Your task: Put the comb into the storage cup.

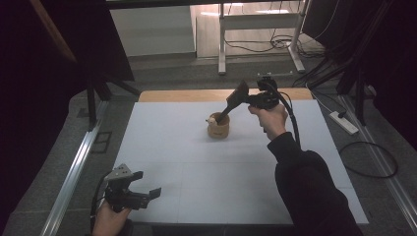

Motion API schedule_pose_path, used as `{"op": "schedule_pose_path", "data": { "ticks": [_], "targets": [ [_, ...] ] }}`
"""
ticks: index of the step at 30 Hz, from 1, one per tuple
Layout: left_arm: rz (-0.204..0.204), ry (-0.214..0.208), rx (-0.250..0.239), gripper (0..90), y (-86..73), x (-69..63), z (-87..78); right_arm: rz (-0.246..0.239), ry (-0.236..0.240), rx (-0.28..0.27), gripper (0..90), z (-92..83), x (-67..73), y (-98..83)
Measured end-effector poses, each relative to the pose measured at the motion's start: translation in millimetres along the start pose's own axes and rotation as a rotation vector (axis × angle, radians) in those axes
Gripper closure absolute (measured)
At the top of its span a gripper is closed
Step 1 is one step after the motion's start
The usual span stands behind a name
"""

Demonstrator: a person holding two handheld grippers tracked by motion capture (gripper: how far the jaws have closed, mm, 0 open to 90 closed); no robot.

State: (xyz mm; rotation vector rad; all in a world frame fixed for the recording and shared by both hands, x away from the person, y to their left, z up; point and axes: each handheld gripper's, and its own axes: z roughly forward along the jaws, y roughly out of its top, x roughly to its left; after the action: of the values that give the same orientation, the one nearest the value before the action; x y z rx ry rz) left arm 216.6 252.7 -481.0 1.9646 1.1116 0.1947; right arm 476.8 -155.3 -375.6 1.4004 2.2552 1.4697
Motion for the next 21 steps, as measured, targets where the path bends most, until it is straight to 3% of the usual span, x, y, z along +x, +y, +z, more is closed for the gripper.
{"op": "schedule_pose_path", "data": {
  "ticks": [21],
  "targets": [
    [-0.006,0.002,0.003,1.9,0.1,0.6,0.2,0.002,0.001,0.030,83.6,15.1,0.1,-7.0]
  ]
}}
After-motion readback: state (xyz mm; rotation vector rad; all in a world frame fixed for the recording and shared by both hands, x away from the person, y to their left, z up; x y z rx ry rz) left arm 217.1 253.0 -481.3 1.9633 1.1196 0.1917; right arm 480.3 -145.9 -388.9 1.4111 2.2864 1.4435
